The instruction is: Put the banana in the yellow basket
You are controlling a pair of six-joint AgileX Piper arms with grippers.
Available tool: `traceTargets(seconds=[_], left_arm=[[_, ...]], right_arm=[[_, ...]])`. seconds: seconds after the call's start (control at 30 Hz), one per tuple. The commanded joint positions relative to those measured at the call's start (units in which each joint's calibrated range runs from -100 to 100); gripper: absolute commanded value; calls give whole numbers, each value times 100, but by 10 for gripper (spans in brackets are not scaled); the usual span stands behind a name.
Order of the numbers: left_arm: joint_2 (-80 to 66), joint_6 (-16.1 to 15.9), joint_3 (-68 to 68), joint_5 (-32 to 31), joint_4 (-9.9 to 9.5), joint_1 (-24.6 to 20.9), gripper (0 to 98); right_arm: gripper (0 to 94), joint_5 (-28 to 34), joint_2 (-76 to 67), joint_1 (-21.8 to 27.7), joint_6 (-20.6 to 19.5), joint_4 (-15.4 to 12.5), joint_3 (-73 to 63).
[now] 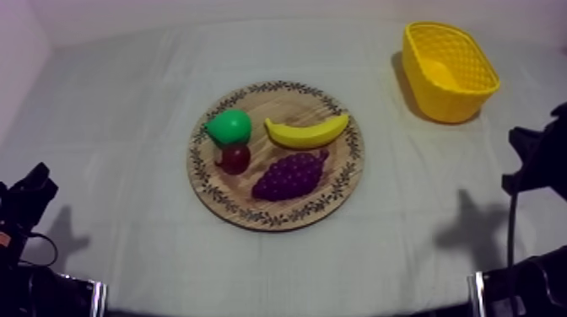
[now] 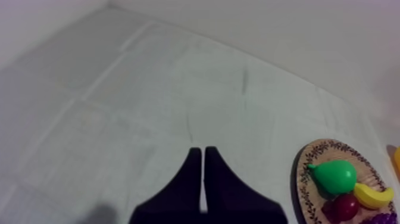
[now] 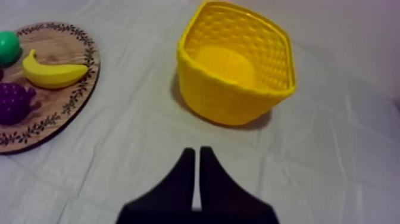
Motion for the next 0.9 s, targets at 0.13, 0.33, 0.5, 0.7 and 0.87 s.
traceTargets(seconds=[0.13, 0.33, 0.5, 0.7, 0.87], left_arm=[[-5, 0, -1, 0, 3, 2, 1], [-5, 1, -1, 0, 3, 2, 1], [-5, 1, -1, 0, 3, 2, 1], [-5, 1, -1, 0, 3, 2, 1], [-5, 1, -1, 0, 3, 2, 1]], right_arm=[[6, 311, 1021, -32, -50, 139, -1318], [6, 713, 1746, -119, -78, 269, -2309], [6, 1287, 2339, -327, 12, 229, -3223], [6, 1711, 2976, -655, 173, 50, -4202], [6, 1971, 3421, -899, 459, -200, -4809]])
